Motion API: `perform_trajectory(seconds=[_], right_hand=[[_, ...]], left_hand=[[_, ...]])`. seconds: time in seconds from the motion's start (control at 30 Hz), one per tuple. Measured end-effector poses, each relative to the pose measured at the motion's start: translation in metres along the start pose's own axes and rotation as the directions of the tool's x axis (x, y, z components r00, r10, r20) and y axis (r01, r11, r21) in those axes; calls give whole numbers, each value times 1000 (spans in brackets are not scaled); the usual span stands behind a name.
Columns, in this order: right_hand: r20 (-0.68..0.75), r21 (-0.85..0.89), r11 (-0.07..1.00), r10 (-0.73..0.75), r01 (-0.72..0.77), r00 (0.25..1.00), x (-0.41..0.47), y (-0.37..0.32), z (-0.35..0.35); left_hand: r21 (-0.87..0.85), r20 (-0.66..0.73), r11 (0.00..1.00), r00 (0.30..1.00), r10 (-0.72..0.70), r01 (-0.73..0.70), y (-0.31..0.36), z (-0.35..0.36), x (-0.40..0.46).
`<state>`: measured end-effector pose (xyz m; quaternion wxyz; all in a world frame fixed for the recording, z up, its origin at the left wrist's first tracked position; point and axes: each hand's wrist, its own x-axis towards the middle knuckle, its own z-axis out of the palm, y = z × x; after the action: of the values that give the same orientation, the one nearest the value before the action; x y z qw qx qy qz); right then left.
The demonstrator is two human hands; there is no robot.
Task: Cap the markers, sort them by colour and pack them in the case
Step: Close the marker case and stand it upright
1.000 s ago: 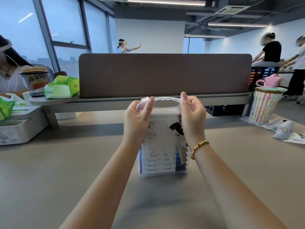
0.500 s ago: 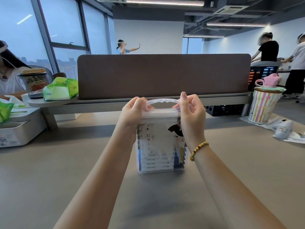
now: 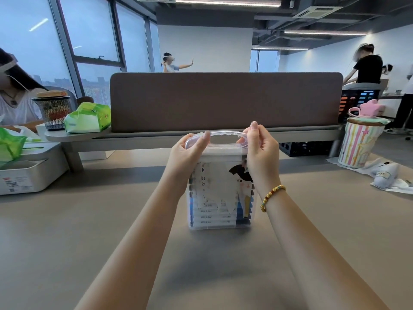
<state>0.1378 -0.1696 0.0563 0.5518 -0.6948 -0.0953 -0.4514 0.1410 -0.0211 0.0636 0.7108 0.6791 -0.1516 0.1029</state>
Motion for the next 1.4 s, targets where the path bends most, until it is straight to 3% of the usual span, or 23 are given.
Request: perform_trajectory(seconds=[0.07,0.13,0.27,0.4,0.57,0.73,0.9,1.0,1.17,1.3,1.4], right_hand=[[29,46,997,57,-58,998,-3,4,-1],[142,91,973,197,-211,970,-9,12,-5],[392,23,890,411,-455,823,-28,31,-23],[402,-87,862,489,-499,775,-39,28,-48],[472,-176,834,538,-523,699,-50,3,-85],[356,-192,860,510,-473,783,-63,-38,-132],[205,-228,874,473,-428,857,-78,-77,-201],[131,-309,871,436,-381,890,-82,-103,-255],[21,-486,808,394,-335,919,-100,-140,-360],[-46,-680,658,401,-322,915,-112,-164,-433],[-127,-813,500,350,-300,928,-119,-185,-484]], left_hand=[[1,21,1000,1000,-7,7,0,-3,3],[24,-25,1000,1000,0,0,0,-2,6],[-48,-175,998,984,-36,28,1,4,7],[-256,-266,964,954,-138,68,3,7,-2],[-294,-197,953,971,-138,76,13,21,-26],[-279,-42,958,996,-81,66,30,40,-52],[26,55,996,995,89,-91,53,77,-78],[54,126,981,976,178,-186,70,120,-100],[51,331,926,881,339,-375,103,214,-147],[71,585,827,695,418,-558,118,288,-188],[81,685,756,588,431,-649,124,337,-216]])
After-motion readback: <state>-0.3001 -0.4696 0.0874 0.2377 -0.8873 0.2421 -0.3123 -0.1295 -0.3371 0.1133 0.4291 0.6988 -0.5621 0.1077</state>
